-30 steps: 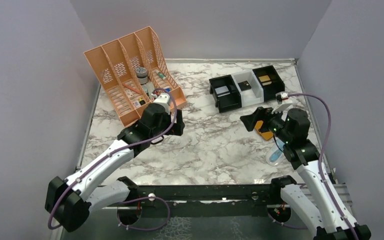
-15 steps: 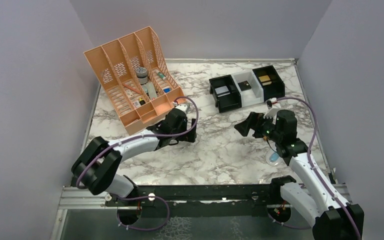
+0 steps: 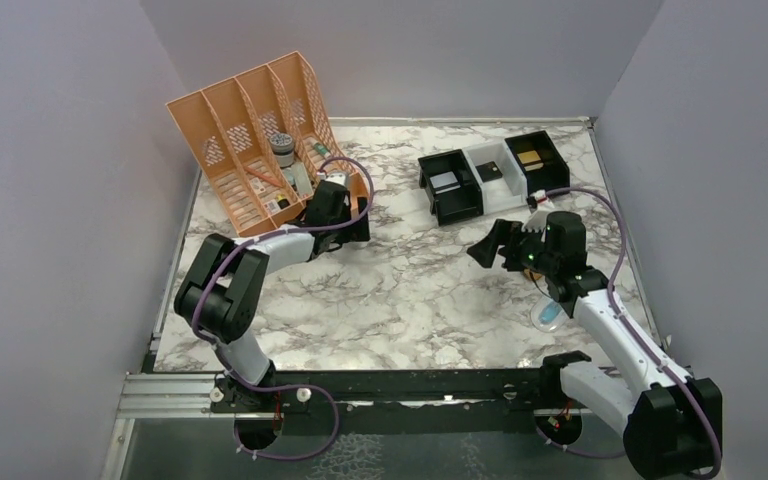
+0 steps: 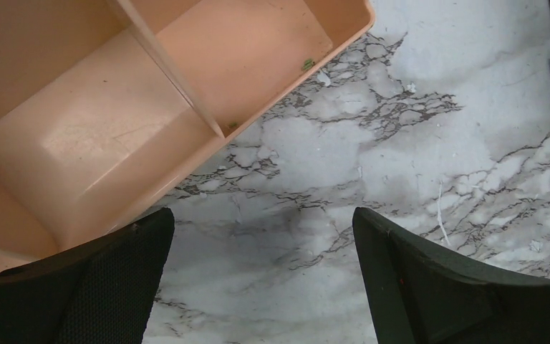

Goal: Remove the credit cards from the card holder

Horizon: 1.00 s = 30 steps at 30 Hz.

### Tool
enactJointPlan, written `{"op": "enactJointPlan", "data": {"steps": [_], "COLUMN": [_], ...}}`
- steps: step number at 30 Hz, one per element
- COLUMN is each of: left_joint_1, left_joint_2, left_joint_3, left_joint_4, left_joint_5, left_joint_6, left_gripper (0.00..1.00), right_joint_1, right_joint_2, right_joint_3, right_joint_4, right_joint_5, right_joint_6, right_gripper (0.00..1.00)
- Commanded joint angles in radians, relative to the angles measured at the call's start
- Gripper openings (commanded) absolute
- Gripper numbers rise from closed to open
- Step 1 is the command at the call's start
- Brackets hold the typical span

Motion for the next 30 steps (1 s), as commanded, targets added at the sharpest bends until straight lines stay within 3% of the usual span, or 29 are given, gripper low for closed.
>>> {"op": "enactJointPlan", "data": {"steps": [1, 12, 15, 19, 30], "left_joint_1": [0.055, 0.158, 0.16, 0.185, 0.208], "left_joint_2": [0.044, 0.06, 0.044, 0.023, -0.056], "left_joint_3": [0.034, 0.075, 0.065, 0.045, -0.006], "left_joint_4": [0.029, -0.009, -0.018, -0.034, -0.057], "left_joint_5": [-0.033, 0.01, -0.003, -0.03, -0.077], "left_joint_6": [0.043, 0.073, 0.083, 0.091, 0.099], "left_gripper": [0.99, 0.99, 0.99, 0.99, 0.99], "right_joint_1": [-0.007, -0.007, -0.007, -0.006, -0.008], "right_joint_2": [0.03, 0.162, 0.238, 0.345, 0.633], "right_joint_3": [0.065, 0.116, 0.174, 0.315, 0.582], "right_joint_4": [0.009, 0.001, 0.012, -0.031, -0.036], "right_joint_5": [0.031, 0.087, 0.071, 0.181, 0.29], "right_joint_6": [-0.031, -0.059, -0.086, -0.101, -0.159], "right_gripper": [0.99, 1.0, 0.98, 0.95, 0.7]}}
